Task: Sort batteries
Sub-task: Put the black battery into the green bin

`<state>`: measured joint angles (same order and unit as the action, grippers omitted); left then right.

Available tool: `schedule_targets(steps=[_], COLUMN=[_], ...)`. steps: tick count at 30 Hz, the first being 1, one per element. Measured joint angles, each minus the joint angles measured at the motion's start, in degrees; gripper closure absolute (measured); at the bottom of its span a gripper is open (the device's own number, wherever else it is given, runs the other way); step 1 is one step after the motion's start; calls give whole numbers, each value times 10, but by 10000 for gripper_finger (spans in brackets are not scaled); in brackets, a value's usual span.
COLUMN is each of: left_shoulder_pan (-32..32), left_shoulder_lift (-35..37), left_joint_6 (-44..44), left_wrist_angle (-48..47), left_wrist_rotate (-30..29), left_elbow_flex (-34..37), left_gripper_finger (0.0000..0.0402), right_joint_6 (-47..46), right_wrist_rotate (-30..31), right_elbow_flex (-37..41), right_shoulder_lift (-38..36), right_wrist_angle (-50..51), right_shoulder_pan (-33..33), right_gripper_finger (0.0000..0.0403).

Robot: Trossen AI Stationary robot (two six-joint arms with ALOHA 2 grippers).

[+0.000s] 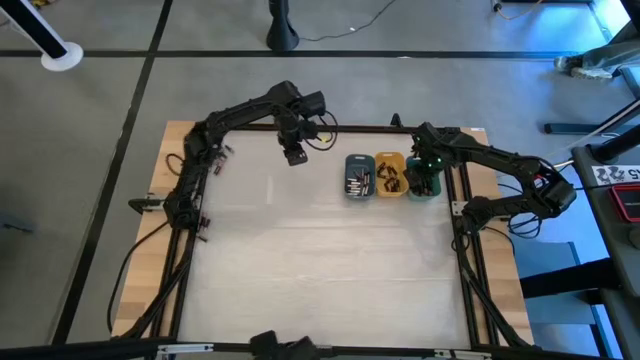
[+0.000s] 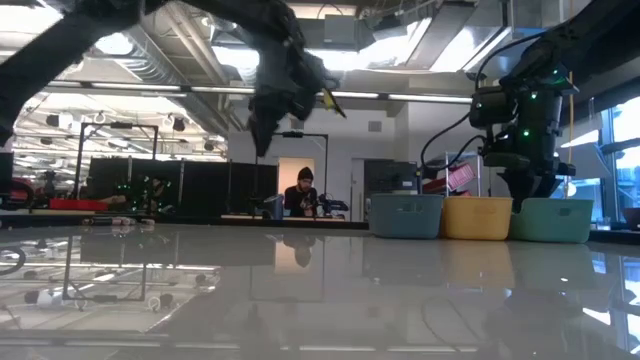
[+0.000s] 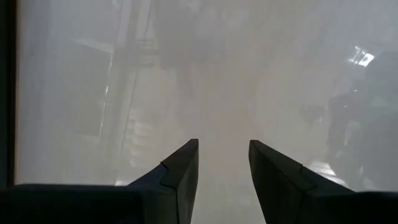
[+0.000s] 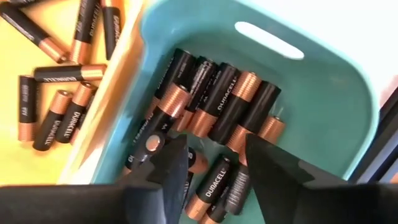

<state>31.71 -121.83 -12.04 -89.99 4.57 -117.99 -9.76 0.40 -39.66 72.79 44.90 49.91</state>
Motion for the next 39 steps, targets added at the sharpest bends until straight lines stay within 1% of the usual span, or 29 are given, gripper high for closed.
schedule_targets(steps=[2, 5, 9, 12, 15, 18, 20, 23, 25, 29, 33, 35, 39], left_shoulder_pan=[2, 4, 4, 2, 2, 5, 15, 44, 69, 129, 187, 208, 230], left_shoulder_lift=[34, 100, 209, 285, 349, 385, 394, 393, 393, 394, 393, 393, 393], left_joint_6=[15, 47, 112, 178, 250, 355, 419, 441, 437, 435, 424, 414, 397], left_wrist_angle=[6, 41, 107, 149, 174, 200, 205, 218, 256, 296, 296, 302, 320], left_wrist_rotate=[-7, -17, -43, -54, -69, -121, -145, -157, -170, -196, -204, -204, -199], left_elbow_flex=[33, 100, 233, 346, 453, 543, 585, 631, 652, 677, 690, 695, 709], left_gripper_finger=[270, 270, 270, 270, 270, 270, 270, 270, 270, 270, 270, 270, 270], right_joint_6=[0, -2, -3, -3, -4, -5, -4, -5, -5, -5, -4, -3, -3], right_wrist_rotate=[0, 0, 0, -1, -19, -50, -85, -137, -151, -141, -134, -123, -85], right_elbow_flex=[0, -1, -15, -24, -25, -25, -25, -25, -25, -25, -18, -9, 8], right_shoulder_lift=[-9, -33, -76, -116, -153, -176, -180, -178, -173, -164, -155, -154, -154], right_wrist_angle=[-3, -5, -8, -33, -78, -128, -160, -197, -213, -216, -214, -215, -224], right_shoulder_pan=[0, 0, -1, -1, -1, -1, -1, -1, -8, -34, -68, -82, -106], right_gripper_finger=[234, 231, 231, 231, 231, 230, 230, 230, 230, 230, 230, 230, 230])
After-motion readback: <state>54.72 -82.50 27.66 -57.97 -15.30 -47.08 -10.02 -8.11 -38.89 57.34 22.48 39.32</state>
